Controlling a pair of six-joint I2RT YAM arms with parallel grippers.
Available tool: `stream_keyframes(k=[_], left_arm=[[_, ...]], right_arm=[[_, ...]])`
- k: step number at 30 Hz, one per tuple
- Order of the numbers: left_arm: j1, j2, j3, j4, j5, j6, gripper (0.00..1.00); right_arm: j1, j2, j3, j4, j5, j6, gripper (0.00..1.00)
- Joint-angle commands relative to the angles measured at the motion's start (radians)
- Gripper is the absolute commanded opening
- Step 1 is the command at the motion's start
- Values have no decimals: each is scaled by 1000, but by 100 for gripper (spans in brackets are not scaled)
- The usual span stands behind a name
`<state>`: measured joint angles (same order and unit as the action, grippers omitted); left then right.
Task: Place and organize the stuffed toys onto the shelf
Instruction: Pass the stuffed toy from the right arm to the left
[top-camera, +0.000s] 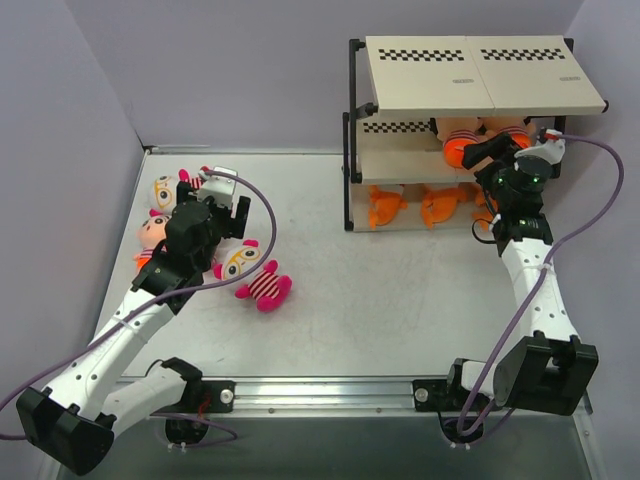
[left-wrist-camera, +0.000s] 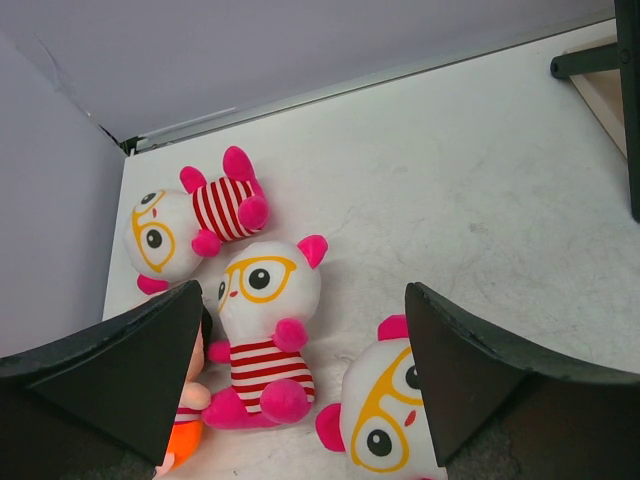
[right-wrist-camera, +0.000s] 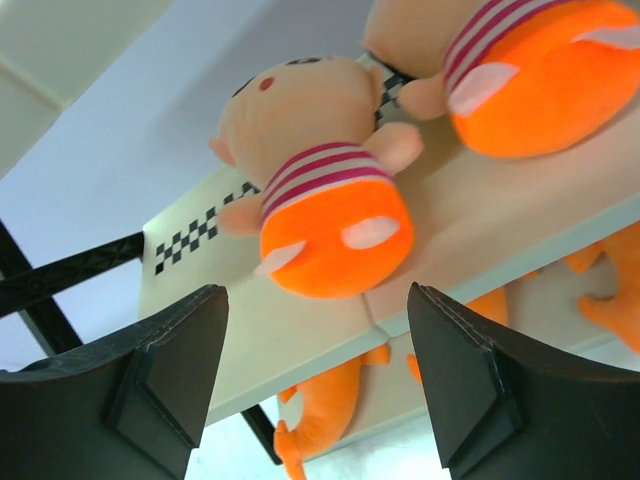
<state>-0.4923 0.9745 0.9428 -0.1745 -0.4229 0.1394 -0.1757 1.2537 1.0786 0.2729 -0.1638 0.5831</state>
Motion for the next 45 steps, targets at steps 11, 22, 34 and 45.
stream_keyframes(k=[11,22,34,45], left_arm=[[-8,-23,5,40,-8,9,91],[-8,-23,5,41,-11,12,91],[-8,-20,4,43,-13,14,91],[-8,-16,4,43,-11,15,91]], right_arm=[[59,75,17,89,83,58,82],[61,165,81,109,58,20,82],[51,207,106,97,30,-45,80],[21,158,106,42,76,-77,80]])
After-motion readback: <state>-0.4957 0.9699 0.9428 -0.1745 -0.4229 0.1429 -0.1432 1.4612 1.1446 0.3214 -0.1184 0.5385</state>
